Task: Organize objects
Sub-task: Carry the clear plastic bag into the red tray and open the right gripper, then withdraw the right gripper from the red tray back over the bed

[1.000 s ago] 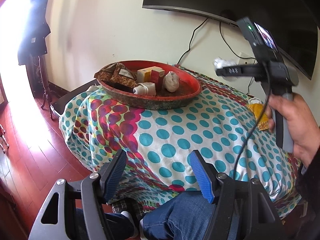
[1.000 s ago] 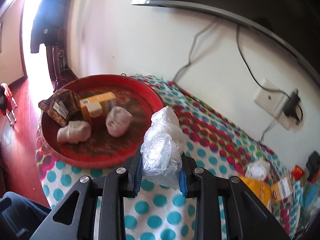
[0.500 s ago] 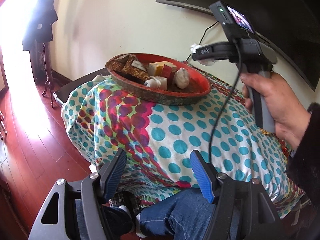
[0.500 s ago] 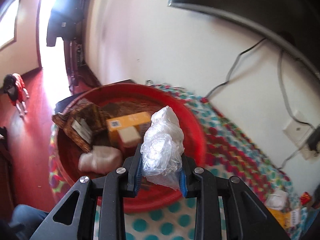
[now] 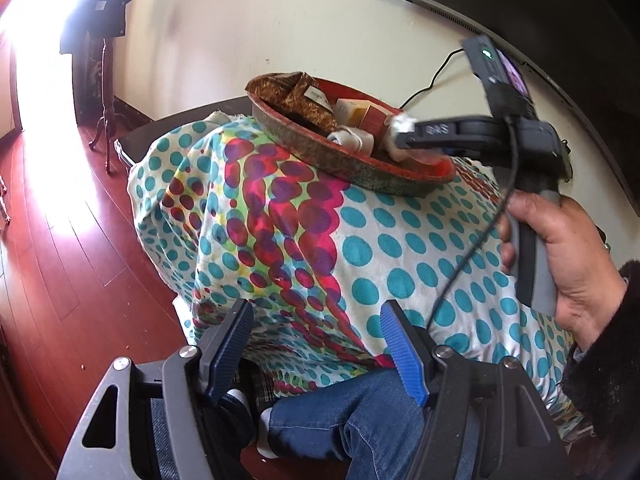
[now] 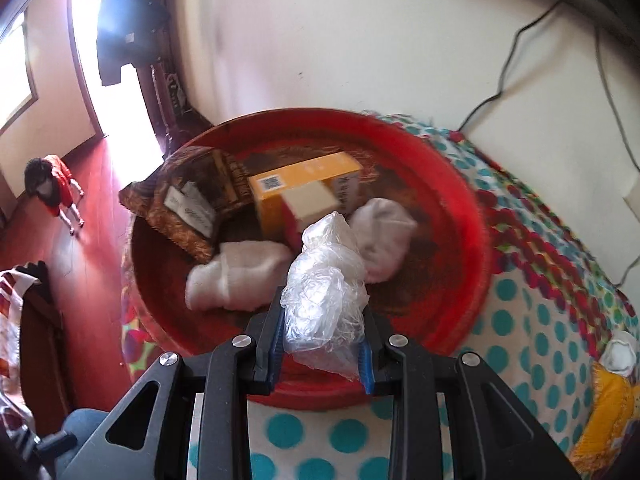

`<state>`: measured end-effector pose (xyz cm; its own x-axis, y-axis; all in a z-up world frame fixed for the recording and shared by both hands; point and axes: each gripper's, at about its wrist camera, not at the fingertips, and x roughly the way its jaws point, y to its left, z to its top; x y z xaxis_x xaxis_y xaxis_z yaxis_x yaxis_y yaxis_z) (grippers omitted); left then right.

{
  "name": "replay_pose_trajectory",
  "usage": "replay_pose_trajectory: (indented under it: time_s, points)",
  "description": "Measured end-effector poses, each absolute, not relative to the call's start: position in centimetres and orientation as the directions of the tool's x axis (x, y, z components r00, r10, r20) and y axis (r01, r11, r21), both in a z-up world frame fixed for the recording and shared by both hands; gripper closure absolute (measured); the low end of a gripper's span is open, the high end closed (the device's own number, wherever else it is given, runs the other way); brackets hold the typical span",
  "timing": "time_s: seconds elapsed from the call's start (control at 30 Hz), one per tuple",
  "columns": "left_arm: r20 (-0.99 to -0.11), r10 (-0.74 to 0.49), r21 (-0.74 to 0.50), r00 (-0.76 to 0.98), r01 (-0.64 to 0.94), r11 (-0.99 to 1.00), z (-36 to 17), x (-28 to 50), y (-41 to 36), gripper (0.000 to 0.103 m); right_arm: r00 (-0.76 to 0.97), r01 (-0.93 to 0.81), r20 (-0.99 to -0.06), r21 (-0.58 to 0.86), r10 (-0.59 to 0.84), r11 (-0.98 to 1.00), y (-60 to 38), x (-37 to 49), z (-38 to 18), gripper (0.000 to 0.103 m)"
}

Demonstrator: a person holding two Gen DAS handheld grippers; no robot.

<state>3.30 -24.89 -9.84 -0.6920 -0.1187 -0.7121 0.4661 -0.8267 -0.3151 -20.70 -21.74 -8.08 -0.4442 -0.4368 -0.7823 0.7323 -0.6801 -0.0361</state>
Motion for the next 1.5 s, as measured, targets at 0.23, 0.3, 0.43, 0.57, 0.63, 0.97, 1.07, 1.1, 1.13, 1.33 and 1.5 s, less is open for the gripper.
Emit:
replay_pose_trajectory:
  time_s: [0.23, 0.3, 0.43, 0.57, 0.63, 0.97, 1.07, 1.1, 1.13, 1.33, 1.5]
  points:
    - [-0.705, -0.142, -0.300, -0.695, 0.473, -0.828, -9.7, 3.4, -25.0, 0.035, -0.424, 0.749, -0.799, -0.044, -0.427, -0.661, -25.0, -20.4, -10.3, 0.073]
    - [-0.709, -0.144, -0.292, -0.691, 0.473, -0.831, -9.9, 3.2, -24.9, 0.035, -0.422, 0.749, -0.798, -0.040, -0.430, -0.662, -25.3, -20.6, -10.5, 0.072]
    - [-0.711, -0.145, -0.269, -0.688, 0.456, -0.849, -10.0, 2.7, -24.4, 0.035, -0.429, 0.742, -0.792, -0.034, -0.434, -0.670, -24.7, -21.0, -10.2, 0.036]
    - [-0.697, -0.141, -0.256, -0.703, 0.427, -0.867, -9.8, 2.6, -23.7, 0.035, -0.472, 0.744, -0.738, -0.040, -0.482, -0.667, -22.3, -20.3, -8.2, 0.023]
    - [-0.689, -0.158, -0.221, -0.707, 0.413, -0.883, -9.6, 2.5, -23.1, 0.035, -0.519, 0.725, -0.704, -0.061, -0.485, -0.686, -20.2, -19.9, -7.0, 0.009]
    - [-0.684, -0.194, -0.080, -0.703, 0.337, -0.938, -10.1, 1.8, -19.8, 0.035, -0.606, 0.551, -0.667, 0.041, -0.433, -0.834, -4.2, -22.9, -6.5, 0.004]
    - [-0.707, -0.187, -0.054, -0.682, 0.316, -0.947, -10.6, 1.1, -18.7, 0.035, -0.616, 0.490, -0.671, 0.084, -0.413, -0.868, 0.8, -24.3, -7.5, 0.004]
    - [-0.707, -0.183, -0.050, -0.683, 0.306, -0.951, -10.5, 0.8, -18.3, 0.035, -0.619, 0.472, -0.674, 0.092, -0.403, -0.877, 2.0, -24.6, -7.8, 0.004]
    - [-0.706, -0.175, -0.045, -0.686, 0.290, -0.956, -10.3, 0.5, -17.7, 0.035, -0.625, 0.447, -0.674, 0.103, -0.393, -0.889, 3.7, -25.0, -8.2, 0.004]
    - [-0.703, -0.070, -0.082, -0.708, 0.179, -0.980, -8.4, -3.1, -14.9, 0.035, -0.655, 0.356, -0.654, 0.177, -0.379, -0.918, 10.8, -24.6, -8.7, 0.004]
    - [-0.695, -0.004, -0.067, -0.719, 0.071, -0.995, -5.6, -9.6, -11.3, 0.035, -0.679, 0.264, -0.644, 0.233, -0.352, -0.936, 16.7, -22.4, -8.8, 0.003]
